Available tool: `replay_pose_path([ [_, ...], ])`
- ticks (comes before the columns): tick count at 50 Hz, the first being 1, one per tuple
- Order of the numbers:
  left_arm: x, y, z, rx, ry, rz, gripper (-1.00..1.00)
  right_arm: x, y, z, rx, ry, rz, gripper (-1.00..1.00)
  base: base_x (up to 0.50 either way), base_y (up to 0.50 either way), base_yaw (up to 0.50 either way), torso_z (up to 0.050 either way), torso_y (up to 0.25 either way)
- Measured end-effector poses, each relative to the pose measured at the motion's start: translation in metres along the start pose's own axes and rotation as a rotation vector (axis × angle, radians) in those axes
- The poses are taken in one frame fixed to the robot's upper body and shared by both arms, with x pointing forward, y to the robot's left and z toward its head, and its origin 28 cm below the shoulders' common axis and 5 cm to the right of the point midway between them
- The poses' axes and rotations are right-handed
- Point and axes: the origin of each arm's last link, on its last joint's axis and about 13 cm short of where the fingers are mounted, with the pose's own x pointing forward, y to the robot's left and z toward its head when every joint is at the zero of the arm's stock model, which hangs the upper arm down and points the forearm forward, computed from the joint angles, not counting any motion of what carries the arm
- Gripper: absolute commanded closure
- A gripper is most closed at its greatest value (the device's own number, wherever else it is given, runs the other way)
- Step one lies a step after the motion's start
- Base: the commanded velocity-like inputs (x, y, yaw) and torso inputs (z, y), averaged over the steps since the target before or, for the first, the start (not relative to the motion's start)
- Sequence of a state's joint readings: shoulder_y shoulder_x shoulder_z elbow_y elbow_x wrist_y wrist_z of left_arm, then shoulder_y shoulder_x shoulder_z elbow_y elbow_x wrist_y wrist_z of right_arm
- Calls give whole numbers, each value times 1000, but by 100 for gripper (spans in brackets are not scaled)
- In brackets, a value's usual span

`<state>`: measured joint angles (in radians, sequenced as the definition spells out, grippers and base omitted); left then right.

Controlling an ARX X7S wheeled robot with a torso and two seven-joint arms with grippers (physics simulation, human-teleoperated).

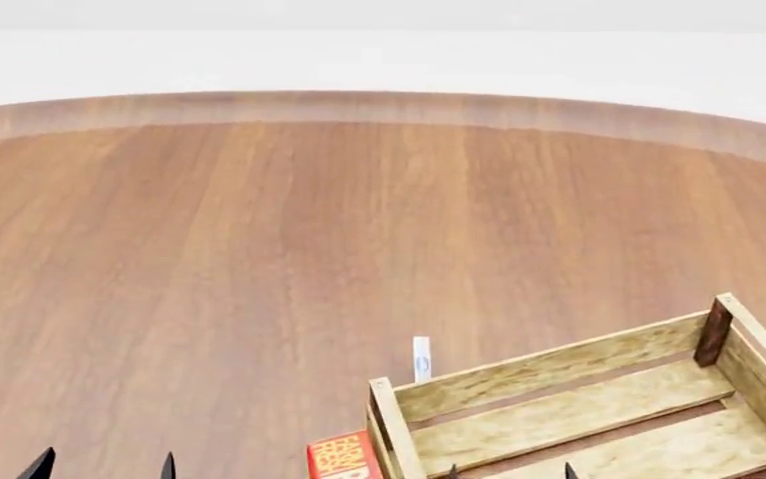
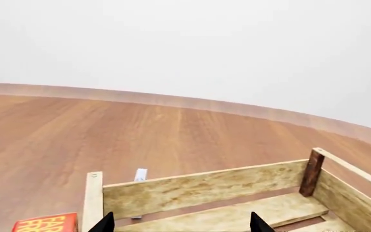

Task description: Pick up the tomato sauce, and put it in the wooden tray.

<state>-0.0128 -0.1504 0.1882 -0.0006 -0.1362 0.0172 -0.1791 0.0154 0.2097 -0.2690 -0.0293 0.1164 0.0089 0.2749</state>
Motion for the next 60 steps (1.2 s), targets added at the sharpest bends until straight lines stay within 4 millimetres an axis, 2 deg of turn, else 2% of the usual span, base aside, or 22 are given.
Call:
replay_pose_path([
  [10,0,0,0,-1,-1,1,-100,-4,0,1,-6,-12,-18,-100,0,0,0,0,0],
  [20,0,0,-1,-2,-2,3,-100,-58,-6,-6,-42,-61,-37,-100,0,0,0,0,0],
  [32,0,1,-1,-3,-2,4,-100,-90,-9,-9,-44,-71,-43,-100,0,0,0,0,0],
  [60,0,1,-2,-3,-2,4,-100,-133,-10,-31,-60,-11,-60,-100,0,0,0,0,0],
])
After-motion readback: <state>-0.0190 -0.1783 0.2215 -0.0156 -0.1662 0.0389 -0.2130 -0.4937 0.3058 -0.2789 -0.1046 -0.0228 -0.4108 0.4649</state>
